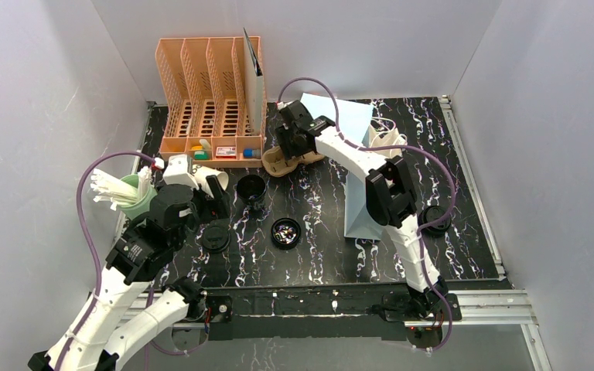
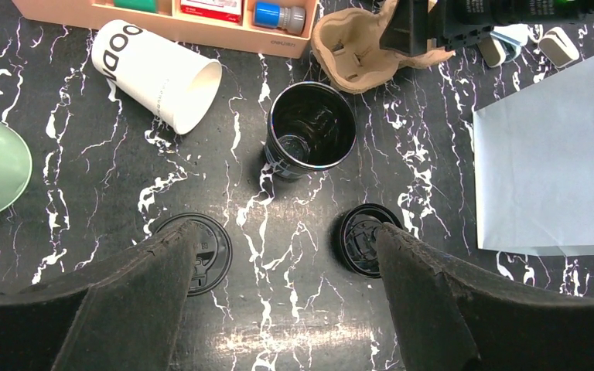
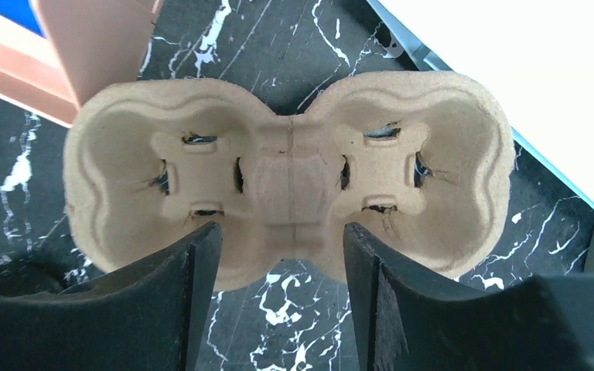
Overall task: Pack the takeout coffee
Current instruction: Pick up the cup tray from the center of the board.
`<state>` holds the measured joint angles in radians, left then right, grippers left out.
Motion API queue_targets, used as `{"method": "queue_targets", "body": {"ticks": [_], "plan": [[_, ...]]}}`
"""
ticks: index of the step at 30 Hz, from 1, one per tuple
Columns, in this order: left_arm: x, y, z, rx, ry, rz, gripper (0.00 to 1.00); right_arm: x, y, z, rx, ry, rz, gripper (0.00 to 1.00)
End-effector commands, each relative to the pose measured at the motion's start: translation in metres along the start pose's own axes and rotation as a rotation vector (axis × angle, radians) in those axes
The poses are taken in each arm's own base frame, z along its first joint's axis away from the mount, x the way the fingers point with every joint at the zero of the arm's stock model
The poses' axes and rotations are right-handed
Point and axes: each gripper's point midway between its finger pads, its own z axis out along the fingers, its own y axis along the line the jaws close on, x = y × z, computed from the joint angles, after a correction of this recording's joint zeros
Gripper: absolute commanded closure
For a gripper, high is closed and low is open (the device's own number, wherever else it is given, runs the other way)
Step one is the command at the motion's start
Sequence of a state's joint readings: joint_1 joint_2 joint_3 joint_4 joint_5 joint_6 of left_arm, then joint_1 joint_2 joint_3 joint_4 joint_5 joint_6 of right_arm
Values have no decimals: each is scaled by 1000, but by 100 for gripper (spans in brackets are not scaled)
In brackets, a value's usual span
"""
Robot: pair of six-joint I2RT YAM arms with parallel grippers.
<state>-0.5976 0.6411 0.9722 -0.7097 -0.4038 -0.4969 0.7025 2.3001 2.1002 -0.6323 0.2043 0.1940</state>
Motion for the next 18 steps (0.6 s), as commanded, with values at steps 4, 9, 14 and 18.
{"method": "queue_targets", "body": {"ticks": [4,9,14,18], "plan": [[3,2,7,-19,11,24,16,-13,-6,21,43,-48,-37,35],[3,2,11,-29,16,34,15,-9,-5,25,42,-36,-28,39],[3,-1,14,-26,21,37,15,-13,-6,20,49,-49,-20,45],[4,-3,16,-21,26,38,15,-19,-7,5,47,-67,-11,55]]}}
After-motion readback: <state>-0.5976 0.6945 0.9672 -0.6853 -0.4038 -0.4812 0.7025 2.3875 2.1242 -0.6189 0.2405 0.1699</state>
